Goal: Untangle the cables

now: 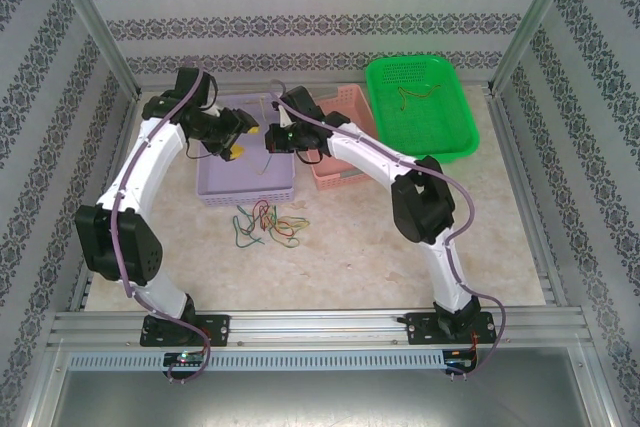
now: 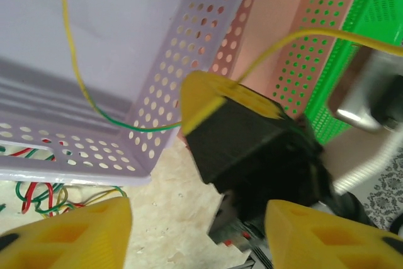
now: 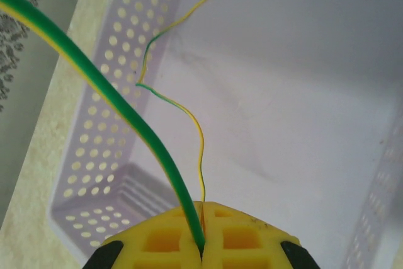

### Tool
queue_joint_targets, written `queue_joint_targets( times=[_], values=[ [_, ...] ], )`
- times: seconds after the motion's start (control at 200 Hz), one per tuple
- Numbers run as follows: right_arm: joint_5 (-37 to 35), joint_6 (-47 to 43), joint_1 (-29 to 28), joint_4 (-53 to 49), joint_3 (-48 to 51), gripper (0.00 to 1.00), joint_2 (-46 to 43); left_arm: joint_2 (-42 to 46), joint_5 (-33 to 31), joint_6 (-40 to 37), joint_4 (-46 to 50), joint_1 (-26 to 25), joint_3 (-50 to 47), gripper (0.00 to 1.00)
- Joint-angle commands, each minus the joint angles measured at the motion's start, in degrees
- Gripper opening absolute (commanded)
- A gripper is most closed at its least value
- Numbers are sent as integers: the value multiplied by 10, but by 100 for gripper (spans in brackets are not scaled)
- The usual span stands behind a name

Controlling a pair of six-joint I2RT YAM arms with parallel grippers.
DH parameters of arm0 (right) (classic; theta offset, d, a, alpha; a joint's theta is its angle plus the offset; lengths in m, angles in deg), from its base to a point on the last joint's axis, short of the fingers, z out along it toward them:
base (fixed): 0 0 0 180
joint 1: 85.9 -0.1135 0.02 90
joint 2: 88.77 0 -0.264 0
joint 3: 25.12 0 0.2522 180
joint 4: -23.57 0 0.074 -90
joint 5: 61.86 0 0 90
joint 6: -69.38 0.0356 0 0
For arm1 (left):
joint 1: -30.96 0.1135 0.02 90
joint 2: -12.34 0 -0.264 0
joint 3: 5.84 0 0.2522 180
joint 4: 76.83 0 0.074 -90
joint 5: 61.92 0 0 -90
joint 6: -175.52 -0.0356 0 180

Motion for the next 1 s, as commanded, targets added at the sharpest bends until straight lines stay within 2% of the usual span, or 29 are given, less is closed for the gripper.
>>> queue_joint_targets(
  times=[0.0,0.21,0.335,0.58,0.624,0.714,0.799,0.994],
  values=[
    [71,-9,13,-69,-42,0,22,-22,9,-71,4,-5,34,53],
    [115,-10,18,-76,-39,0,25,-60,2,-133,-52,-9,44,54],
    [130,-11,18,-73,-33,0,20,-93,-12,-160,-47,-9,71,54],
    [160,-10,16,-69,-27,0,16,-133,-8,-163,-89,-17,88,52],
    [163,-9,16,-68,-26,0,15,-140,-11,-164,-88,-17,89,47],
    [161,-8,16,-63,-14,0,6,-154,-28,-169,-77,-17,95,22],
    [155,-7,15,-59,-2,0,-3,-161,-42,-169,-76,-17,96,2],
    [133,-16,15,-59,33,0,-31,-189,-58,-165,-69,-17,112,0]
  ],
)
